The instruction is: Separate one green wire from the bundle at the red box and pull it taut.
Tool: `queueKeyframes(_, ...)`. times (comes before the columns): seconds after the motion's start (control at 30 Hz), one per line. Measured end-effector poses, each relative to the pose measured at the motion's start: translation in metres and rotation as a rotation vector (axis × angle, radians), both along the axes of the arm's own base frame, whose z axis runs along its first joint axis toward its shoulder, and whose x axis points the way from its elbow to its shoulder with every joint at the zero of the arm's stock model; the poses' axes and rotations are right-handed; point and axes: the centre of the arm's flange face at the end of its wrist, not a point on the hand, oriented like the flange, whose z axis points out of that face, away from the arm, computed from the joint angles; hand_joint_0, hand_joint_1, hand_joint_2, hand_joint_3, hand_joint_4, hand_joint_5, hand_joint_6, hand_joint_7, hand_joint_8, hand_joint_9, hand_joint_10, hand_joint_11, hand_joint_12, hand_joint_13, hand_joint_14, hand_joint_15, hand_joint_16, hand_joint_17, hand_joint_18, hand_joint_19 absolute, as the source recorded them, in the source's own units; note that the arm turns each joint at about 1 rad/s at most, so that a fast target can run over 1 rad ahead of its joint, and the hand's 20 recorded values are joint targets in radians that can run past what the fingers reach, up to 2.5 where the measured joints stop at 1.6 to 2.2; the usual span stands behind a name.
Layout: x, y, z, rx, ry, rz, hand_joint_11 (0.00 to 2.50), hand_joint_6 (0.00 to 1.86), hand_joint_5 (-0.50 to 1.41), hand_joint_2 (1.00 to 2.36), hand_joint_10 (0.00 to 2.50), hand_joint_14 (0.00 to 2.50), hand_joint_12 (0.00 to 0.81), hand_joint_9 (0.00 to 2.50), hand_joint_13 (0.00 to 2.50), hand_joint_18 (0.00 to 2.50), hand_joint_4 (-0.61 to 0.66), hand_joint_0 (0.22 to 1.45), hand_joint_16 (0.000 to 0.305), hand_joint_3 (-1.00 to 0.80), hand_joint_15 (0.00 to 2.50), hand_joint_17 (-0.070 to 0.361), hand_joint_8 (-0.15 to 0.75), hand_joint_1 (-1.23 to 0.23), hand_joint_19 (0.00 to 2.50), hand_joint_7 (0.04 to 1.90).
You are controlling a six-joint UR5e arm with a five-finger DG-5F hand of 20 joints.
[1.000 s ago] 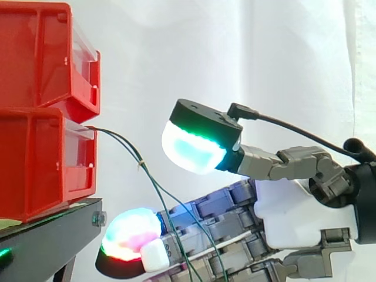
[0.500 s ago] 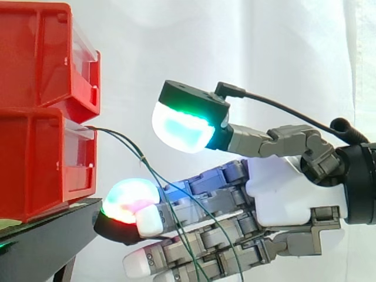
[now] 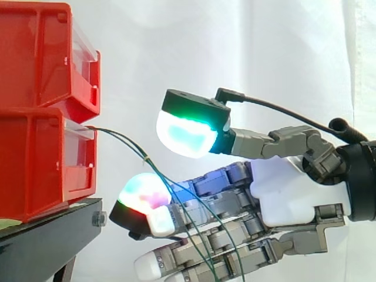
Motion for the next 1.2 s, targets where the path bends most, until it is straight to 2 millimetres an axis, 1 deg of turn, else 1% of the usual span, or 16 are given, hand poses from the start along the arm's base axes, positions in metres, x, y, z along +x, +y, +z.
queueKeyframes(0.13, -0.003, -0.002, 0.006, -0.001, 0.016, -0.003, 0.44, 0.5, -0.08, 1.01, 0.02, 0.01, 0.319, 0.95, 0.64, 0.43, 0.13, 0.56, 0.045, -0.41, 0.34, 0.1, 0.211, -0.67, 0.36, 1.29)
queueKeyframes(0.33, -0.007, -0.008, 0.011, -0.006, 0.03, -0.011, 0.43, 0.5, -0.08, 1.01, 0.01, 0.01, 0.325, 0.95, 0.64, 0.43, 0.14, 0.54, 0.046, -0.44, 0.35, 0.103, 0.219, -0.62, 0.37, 1.26)
queueKeyframes(0.6, -0.006, -0.019, 0.012, -0.012, 0.025, -0.022, 0.43, 0.5, -0.08, 1.0, 0.01, 0.01, 0.329, 0.96, 0.65, 0.43, 0.15, 0.54, 0.046, -0.43, 0.35, 0.103, 0.217, -0.62, 0.38, 1.24)
queueKeyframes(0.83, -0.006, -0.025, 0.012, -0.027, 0.024, -0.029, 0.44, 0.5, -0.07, 1.01, 0.02, 0.02, 0.321, 0.96, 0.65, 0.43, 0.11, 0.57, 0.045, -0.39, 0.35, 0.101, 0.213, -0.67, 0.37, 1.31)
queueKeyframes(1.1, -0.005, -0.021, 0.013, -0.044, 0.018, -0.024, 0.47, 0.63, -0.11, 1.01, 0.02, 0.01, 0.319, 0.96, 0.65, 0.43, 0.07, 0.58, 0.044, -0.32, 0.36, 0.1, 0.215, -0.71, 0.37, 1.18)
queueKeyframes(1.13, -0.004, -0.02, 0.013, -0.046, 0.016, -0.023, 0.48, 0.67, -0.12, 1.01, 0.02, 0.01, 0.32, 0.96, 0.65, 0.44, 0.07, 0.58, 0.045, -0.31, 0.36, 0.1, 0.217, -0.71, 0.37, 1.14)
queueKeyframes(1.17, -0.004, -0.02, 0.013, -0.049, 0.015, -0.023, 0.5, 0.75, -0.14, 1.01, 0.02, 0.01, 0.319, 0.96, 0.65, 0.44, 0.08, 0.58, 0.045, -0.3, 0.36, 0.101, 0.218, -0.72, 0.37, 1.01)
queueKeyframes(1.2, -0.004, -0.019, 0.014, -0.051, 0.014, -0.022, 0.5, 0.78, -0.15, 1.01, 0.02, 0.01, 0.321, 0.95, 0.65, 0.44, 0.09, 0.58, 0.045, -0.29, 0.36, 0.1, 0.221, -0.73, 0.37, 0.98)
